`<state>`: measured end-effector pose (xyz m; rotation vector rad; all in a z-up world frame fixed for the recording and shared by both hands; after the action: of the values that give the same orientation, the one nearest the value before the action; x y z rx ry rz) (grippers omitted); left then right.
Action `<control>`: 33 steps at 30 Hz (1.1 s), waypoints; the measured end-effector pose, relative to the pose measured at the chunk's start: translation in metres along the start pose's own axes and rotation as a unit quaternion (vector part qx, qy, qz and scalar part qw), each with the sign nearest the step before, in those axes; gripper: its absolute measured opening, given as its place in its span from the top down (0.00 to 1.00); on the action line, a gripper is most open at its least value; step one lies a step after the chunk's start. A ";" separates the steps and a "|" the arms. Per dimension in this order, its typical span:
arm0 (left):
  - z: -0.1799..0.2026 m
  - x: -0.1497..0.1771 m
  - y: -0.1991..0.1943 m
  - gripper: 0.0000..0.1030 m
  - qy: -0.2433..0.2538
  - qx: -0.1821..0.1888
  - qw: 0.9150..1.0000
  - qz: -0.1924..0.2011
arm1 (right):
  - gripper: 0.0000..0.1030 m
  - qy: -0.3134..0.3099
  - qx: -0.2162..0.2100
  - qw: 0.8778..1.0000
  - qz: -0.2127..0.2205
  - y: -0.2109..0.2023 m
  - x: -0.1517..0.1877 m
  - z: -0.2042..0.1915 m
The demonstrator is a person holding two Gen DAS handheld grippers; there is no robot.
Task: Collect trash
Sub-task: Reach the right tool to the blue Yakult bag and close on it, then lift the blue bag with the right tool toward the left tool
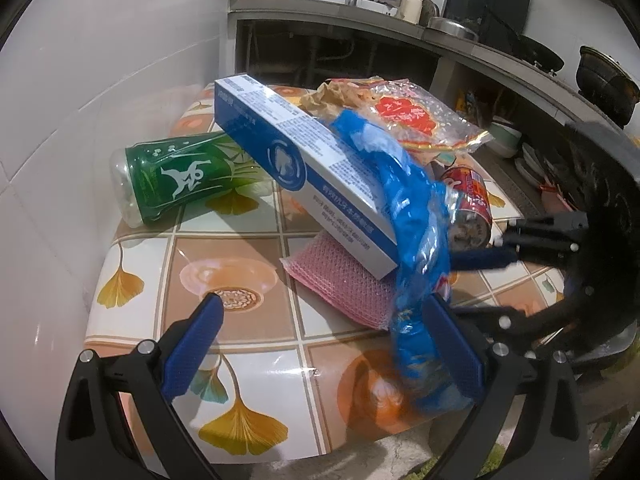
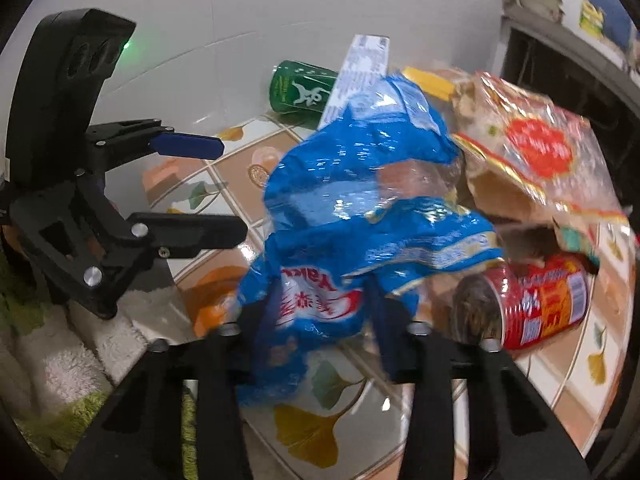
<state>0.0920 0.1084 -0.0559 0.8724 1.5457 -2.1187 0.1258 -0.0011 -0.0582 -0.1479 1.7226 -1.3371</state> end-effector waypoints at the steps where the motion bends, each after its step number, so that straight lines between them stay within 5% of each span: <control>1: 0.000 0.000 0.000 0.05 0.000 0.001 1.000 0.001 | 0.85 0.010 -0.001 1.000 0.000 -0.002 0.002 0.002; 5: 0.004 -0.005 -0.004 0.05 0.009 0.001 1.000 0.007 | 0.97 0.052 -0.006 0.999 0.015 -0.018 0.014 0.008; 18: 0.038 -0.025 -0.052 0.08 0.043 0.104 0.989 0.099 | 0.99 0.094 -0.014 0.994 0.044 -0.068 0.052 -0.010; 24: 0.075 -0.049 -0.052 0.37 0.080 0.169 0.978 0.087 | 0.99 0.078 -0.016 0.996 0.029 -0.056 0.062 -0.037; 29: 0.102 -0.056 -0.022 0.61 0.116 0.209 0.971 0.029 | 0.99 0.070 -0.018 0.996 0.052 -0.073 0.066 -0.052; 31: 0.104 -0.054 -0.005 0.80 0.104 0.201 0.974 -0.005 | 0.99 0.080 -0.006 0.995 0.063 -0.086 0.070 -0.048; 33: 0.098 -0.049 0.009 0.84 0.078 0.207 0.974 -0.036 | 0.99 0.103 0.005 0.992 0.074 -0.105 0.080 -0.044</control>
<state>0.1087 0.0100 -0.0091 1.1584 1.2355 -2.5304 0.0051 -0.0596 -0.0193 0.1262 1.8588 -1.2868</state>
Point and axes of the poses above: each gripper's, at about its wrist camera, not at the fingertips, and y roughly the way its jaws point, z to its right, x to its underside, the point moved 2 cm from there along y, roughly the way its jaws point, and after that the axes turned 5 degrees about x, right-handed, at the moved point
